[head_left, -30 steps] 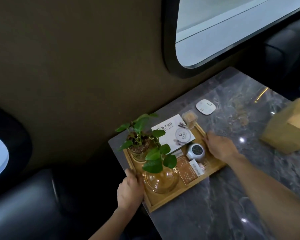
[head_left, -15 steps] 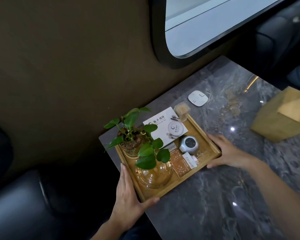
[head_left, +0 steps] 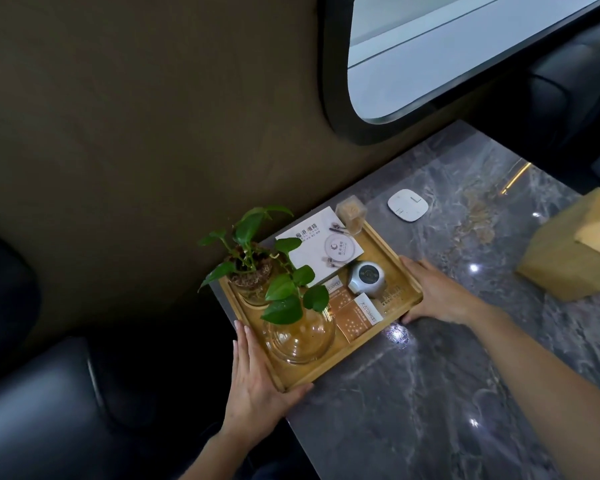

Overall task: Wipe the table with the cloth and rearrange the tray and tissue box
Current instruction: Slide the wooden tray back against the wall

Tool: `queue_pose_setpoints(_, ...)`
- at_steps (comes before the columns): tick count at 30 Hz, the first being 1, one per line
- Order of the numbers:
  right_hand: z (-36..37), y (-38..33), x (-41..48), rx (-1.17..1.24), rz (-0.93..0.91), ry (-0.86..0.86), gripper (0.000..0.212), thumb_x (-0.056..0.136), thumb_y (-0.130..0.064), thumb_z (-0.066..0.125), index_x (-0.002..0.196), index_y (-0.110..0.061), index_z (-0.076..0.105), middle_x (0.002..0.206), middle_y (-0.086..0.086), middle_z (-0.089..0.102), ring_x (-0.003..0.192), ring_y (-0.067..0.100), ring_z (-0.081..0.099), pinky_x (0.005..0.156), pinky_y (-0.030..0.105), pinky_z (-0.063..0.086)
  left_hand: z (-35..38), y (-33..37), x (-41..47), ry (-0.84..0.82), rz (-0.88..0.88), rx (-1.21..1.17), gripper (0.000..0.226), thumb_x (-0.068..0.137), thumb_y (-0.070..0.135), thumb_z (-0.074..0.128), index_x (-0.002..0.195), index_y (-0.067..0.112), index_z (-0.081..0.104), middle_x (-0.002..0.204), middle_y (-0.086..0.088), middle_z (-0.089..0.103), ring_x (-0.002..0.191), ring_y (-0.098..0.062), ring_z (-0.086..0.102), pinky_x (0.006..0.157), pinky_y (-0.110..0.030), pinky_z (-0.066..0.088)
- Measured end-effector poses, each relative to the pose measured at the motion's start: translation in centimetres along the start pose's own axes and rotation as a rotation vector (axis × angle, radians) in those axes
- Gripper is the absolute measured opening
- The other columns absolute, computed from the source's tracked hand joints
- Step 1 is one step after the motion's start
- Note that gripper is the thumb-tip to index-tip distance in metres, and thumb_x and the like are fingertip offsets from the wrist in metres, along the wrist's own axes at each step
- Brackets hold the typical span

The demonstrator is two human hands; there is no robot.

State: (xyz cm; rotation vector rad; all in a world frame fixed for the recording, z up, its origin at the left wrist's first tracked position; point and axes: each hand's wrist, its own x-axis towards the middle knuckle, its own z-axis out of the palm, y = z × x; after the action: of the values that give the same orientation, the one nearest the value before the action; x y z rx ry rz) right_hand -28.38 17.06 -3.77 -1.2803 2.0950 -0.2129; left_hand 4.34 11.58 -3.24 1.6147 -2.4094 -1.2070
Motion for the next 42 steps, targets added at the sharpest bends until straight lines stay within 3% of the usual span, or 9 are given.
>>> queue_pose_setpoints(4, -0.3, -1.1, 1.7, 0.000, -0.014, -0.010, 0.125, 0.049, -0.031, 0.089, 0.146, -0.019, 0.010, 0.130, 0.006, 0.035, 0.120, 0.025, 0.041, 0.104, 0.042, 0.038, -0.9, -0.6, 1.2, 0.009, -0.023, -0.029, 0.141, 0.033, 0.097, 0.037, 0.133, 0.028, -0.034, 0.144, 0.010, -0.039, 0.134, -0.006, -0.030, 0.115, -0.029, -0.008)
queue_pose_setpoints(17, -1.4, -3.2, 3.6, -0.109, -0.005, 0.045, 0.116, 0.053, -0.034, 0.086, 0.143, -0.021, 0.016, 0.131, 0.005, 0.039, 0.122, 0.027, 0.042, 0.096, 0.046, 0.044, -1.3, -1.4, 3.6, 0.066, 0.011, -0.017, 0.144, 0.040, 0.088, 0.050, 0.145, 0.018, -0.020, 0.151, 0.005, -0.031, 0.136, -0.009, -0.025, 0.115, -0.031, -0.006)
queue_pose_setpoints(21, -1.6, -3.4, 3.3, -0.120, 0.017, 0.043, 0.114, 0.053, -0.035, 0.086, 0.143, -0.024, 0.017, 0.129, 0.004, 0.040, 0.119, 0.027, 0.044, 0.091, 0.044, 0.045, -1.0, -1.9, 3.7, 0.097, 0.011, 0.024, 0.147, 0.036, 0.097, 0.036, 0.144, 0.015, -0.020, 0.151, 0.005, -0.029, 0.137, -0.008, -0.023, 0.116, -0.032, -0.003)
queue_pose_setpoints(25, -1.6, -4.3, 2.8, -0.153, 0.047, 0.044, 0.109, 0.057, -0.033, 0.084, 0.143, -0.022, 0.017, 0.130, 0.005, 0.041, 0.120, 0.028, 0.045, 0.088, 0.043, 0.046, -1.4, -1.5, 3.6, 0.080, 0.009, 0.124, 0.144, 0.036, 0.098, 0.027, 0.144, 0.016, -0.020, 0.147, 0.002, -0.034, 0.138, -0.011, -0.021, 0.118, -0.033, -0.003)
queue_pose_setpoints(30, -2.0, -4.7, 1.8, -0.213, 0.082, 0.036, 0.092, 0.067, -0.022, 0.078, 0.140, -0.020, 0.023, 0.131, 0.010, 0.043, 0.118, 0.030, 0.047, 0.088, 0.045, 0.048, -2.8, -0.1, 3.7, -0.076, -0.054, 0.354, 0.127, 0.054, 0.086, 0.044, 0.147, 0.020, -0.012, 0.153, -0.018, -0.026, 0.146, -0.028, 0.002, 0.120, -0.036, 0.009)
queue_pose_setpoints(32, -2.4, -4.5, 1.2, -0.195, 0.095, 0.032, 0.084, 0.069, -0.022, 0.077, 0.138, -0.018, 0.030, 0.133, 0.010, 0.044, 0.119, 0.030, 0.046, 0.094, 0.045, 0.045, -3.7, 0.9, 3.9, -0.147, -0.098, 0.475, 0.114, 0.065, 0.080, 0.046, 0.148, 0.019, -0.002, 0.156, -0.020, -0.013, 0.143, -0.032, 0.020, 0.118, -0.038, 0.020)
queue_pose_setpoints(34, -3.1, -4.2, 0.2, -0.174, 0.103, 0.048, 0.076, 0.073, -0.025, 0.074, 0.137, -0.016, 0.033, 0.137, 0.009, 0.042, 0.122, 0.029, 0.044, 0.098, 0.042, 0.042, -4.8, 2.3, 3.8, -0.178, -0.143, 0.533, 0.087, 0.075, 0.072, 0.041, 0.141, 0.017, 0.027, 0.152, -0.016, 0.023, 0.128, -0.031, 0.046, 0.104, -0.039, 0.039)
queue_pose_setpoints(36, -3.8, -3.8, -0.9, -0.149, 0.104, 0.066, 0.074, 0.078, -0.028, 0.070, 0.139, -0.014, 0.030, 0.143, 0.010, 0.037, 0.127, 0.029, 0.040, 0.102, 0.040, 0.038, -5.7, 4.0, 3.2, -0.177, -0.094, 0.602, 0.060, 0.084, 0.062, 0.038, 0.121, 0.017, 0.050, 0.130, -0.010, 0.055, 0.113, -0.028, 0.058, 0.091, -0.036, 0.047)
queue_pose_setpoints(42, -5.8, -1.7, -4.8, -0.065, 0.156, 0.175, 0.063, 0.083, -0.034, 0.063, 0.137, -0.016, 0.035, 0.140, 0.013, 0.043, 0.124, 0.029, 0.045, 0.102, 0.040, 0.040, -6.4, 10.5, 1.2, -0.174, 0.102, 0.542, 0.052, 0.085, 0.060, 0.041, 0.118, 0.022, 0.053, 0.122, -0.004, 0.063, 0.113, -0.026, 0.058, 0.093, -0.037, 0.045)
